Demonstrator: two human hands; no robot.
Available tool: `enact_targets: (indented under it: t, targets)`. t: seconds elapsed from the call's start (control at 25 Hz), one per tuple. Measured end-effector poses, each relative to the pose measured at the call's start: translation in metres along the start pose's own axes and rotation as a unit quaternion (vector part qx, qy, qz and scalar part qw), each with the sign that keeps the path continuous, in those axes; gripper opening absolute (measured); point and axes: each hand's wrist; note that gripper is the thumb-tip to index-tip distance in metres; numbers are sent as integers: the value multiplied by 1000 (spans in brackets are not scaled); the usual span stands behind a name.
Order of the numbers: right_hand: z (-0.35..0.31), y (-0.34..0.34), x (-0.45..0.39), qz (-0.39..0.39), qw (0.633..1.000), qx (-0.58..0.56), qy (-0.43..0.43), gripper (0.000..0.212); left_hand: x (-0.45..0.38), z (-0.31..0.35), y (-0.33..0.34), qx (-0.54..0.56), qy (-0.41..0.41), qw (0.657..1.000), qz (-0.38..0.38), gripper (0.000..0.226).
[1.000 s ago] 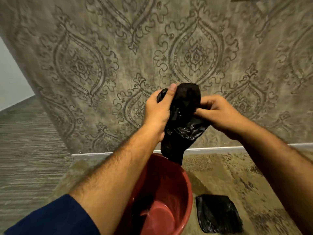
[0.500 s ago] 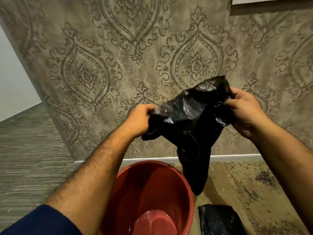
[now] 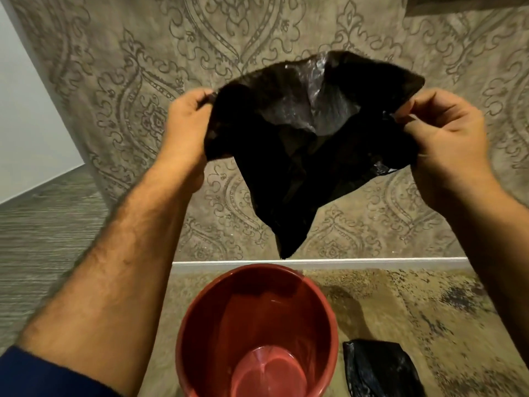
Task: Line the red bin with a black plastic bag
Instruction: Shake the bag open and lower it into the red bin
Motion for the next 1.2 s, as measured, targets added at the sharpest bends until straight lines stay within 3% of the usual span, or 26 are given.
enact_targets:
  t: [0.16,0.32,0.36,0.52,0.6,0.72,0.8,0.88,1.0,1.12,1.2]
  targets:
    - [-17,18,0,-29,998,-46,11,40,16,41,-18,-11,11,1000,3,20]
    - [-18,29,8,-64,992,-6,105,9,13,45,-40,-73,4,997,-34,18]
    - [-12,29,11,-79,987,25,140,19,10,39,-43,-99,-7,993,-62,17]
    - [17,31,32,-162,941,117,275,57,3,-16,-58,-243,-105,944,-197,19]
    - [36,28,45,-222,910,156,312,55,-2,-53,-69,-309,-131,911,-239,14]
    - [67,19,63,-309,861,192,356,30,-4,-104,-89,-369,-178,865,-288,27]
    - [86,13,80,-348,827,229,377,40,6,-137,-96,-356,-211,854,-316,30]
    - [104,7,100,-379,798,274,381,46,20,-169,-99,-347,-241,851,-313,24]
    - [128,-1,126,-380,775,354,359,31,41,-206,-105,-358,-263,851,-282,25]
    - [139,-4,137,-361,768,423,318,23,47,-220,-110,-337,-281,862,-253,23]
    - [138,2,137,-347,786,455,235,15,43,-220,-106,-302,-271,881,-244,20]
Point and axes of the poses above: each hand's wrist, its own x-axis away from the middle knuckle, its own y-axis out of the palm, z = x × y, and after that the axes turned 8 degrees about -y, right-handed
